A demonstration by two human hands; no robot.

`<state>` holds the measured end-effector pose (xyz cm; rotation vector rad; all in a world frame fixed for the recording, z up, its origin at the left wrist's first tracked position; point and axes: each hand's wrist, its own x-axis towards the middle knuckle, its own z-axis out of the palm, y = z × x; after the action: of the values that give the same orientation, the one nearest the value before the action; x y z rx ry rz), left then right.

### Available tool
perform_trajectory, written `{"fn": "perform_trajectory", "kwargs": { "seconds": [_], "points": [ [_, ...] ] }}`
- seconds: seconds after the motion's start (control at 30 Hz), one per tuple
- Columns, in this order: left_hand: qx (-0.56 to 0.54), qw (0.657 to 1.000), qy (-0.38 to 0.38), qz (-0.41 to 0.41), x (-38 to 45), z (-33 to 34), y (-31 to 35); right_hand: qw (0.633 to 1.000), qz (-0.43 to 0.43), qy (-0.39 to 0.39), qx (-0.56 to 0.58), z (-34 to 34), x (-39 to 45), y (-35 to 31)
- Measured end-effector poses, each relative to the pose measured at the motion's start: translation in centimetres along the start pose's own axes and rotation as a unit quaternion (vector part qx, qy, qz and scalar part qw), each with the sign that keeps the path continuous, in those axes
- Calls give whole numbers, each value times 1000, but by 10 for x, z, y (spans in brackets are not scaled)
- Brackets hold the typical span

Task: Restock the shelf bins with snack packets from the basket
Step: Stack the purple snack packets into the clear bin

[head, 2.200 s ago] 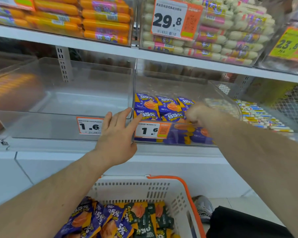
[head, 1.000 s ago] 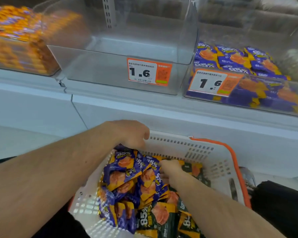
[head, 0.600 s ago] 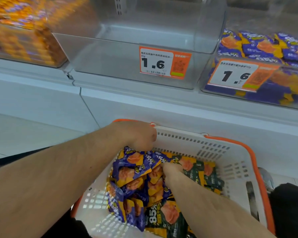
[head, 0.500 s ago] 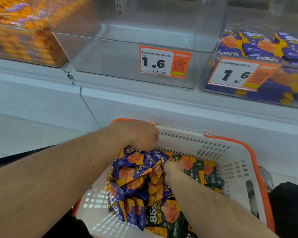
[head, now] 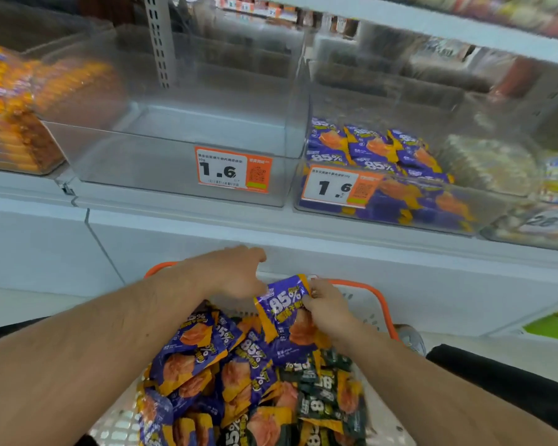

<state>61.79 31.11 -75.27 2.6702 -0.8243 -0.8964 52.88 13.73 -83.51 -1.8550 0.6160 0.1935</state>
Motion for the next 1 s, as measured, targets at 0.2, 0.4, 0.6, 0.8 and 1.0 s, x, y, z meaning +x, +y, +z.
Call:
{"fn": "perform_trajectory", "kwargs": {
  "seconds": [0.2, 0.4, 0.6, 0.8, 1.0],
  "points": [
    [-194, 975, 92, 61, -2, -21, 39, 987, -124, 61, 85, -44, -27, -58],
    [-380, 889, 219, 132, -16, -50, 73, 912, -320, 214, -145, -77, -59, -92],
    [-438, 840, 272, 169, -19, -64, 95, 857, -376, 251, -247, -95, -66, -112],
    [-2, 783, 577, 232, -2, -60, 91, 851, -330, 350, -210, -142, -44, -152],
    [149, 836, 522, 83, 23, -46, 70, 872, -125, 380, -281, -215, 2, -179]
  ]
}}
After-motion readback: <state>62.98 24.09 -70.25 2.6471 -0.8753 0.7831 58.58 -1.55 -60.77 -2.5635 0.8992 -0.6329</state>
